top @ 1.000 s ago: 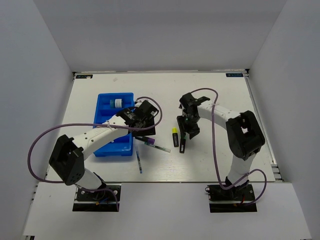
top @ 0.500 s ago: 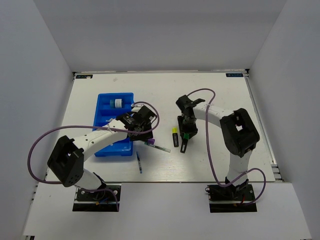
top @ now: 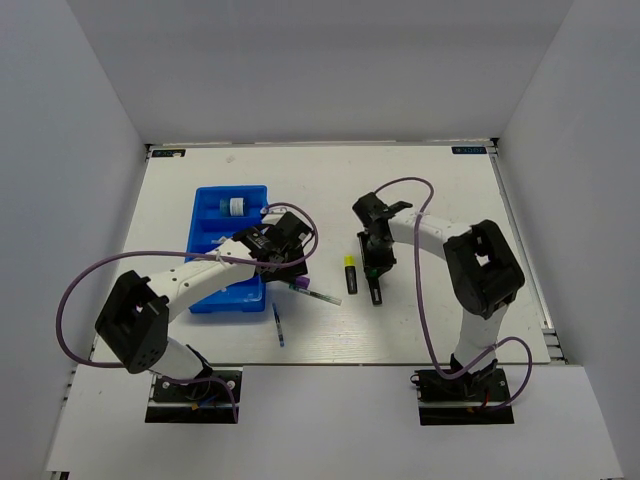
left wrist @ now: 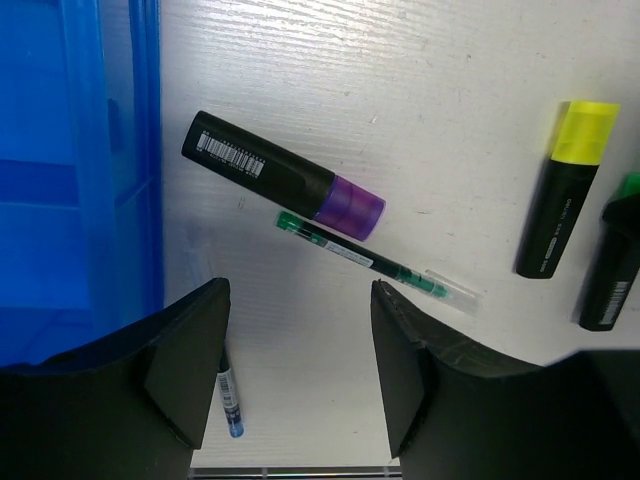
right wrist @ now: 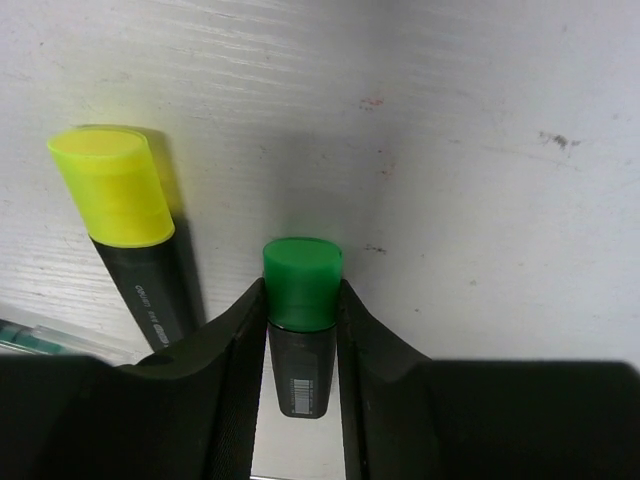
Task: Sort the stationery into containers
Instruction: Pick up the pen from the center of the board, then place the pen in the storage box.
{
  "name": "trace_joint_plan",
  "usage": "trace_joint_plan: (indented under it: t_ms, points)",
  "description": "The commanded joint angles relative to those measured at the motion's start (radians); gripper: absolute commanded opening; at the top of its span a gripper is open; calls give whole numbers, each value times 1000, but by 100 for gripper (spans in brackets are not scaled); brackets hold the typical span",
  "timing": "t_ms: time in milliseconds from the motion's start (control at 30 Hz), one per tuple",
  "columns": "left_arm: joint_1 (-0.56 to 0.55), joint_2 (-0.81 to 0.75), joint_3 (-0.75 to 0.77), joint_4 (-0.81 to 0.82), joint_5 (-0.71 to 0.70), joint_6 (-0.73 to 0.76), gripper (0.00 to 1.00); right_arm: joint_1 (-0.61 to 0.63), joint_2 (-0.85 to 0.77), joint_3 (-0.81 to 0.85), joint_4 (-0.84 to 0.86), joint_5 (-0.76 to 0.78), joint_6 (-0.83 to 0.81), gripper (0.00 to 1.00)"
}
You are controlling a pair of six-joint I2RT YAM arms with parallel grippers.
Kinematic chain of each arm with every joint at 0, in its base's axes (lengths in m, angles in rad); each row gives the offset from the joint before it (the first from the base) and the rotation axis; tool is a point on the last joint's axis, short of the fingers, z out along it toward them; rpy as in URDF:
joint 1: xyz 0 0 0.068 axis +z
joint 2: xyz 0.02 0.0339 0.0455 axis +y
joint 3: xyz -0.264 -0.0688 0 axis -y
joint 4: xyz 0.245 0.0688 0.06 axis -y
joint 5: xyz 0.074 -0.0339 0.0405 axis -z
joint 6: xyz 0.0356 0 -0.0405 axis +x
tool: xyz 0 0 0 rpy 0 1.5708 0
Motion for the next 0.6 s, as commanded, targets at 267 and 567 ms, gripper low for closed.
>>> trace_joint_plan:
  t_ms: [267,567]
  points:
    - [-45,-67,17,20,5,90,68,-17,-138,313,236,-31,-534,0]
    - [-125,-421,62,-32,-240,326,66,-8,161,753,244,-531,-404,0]
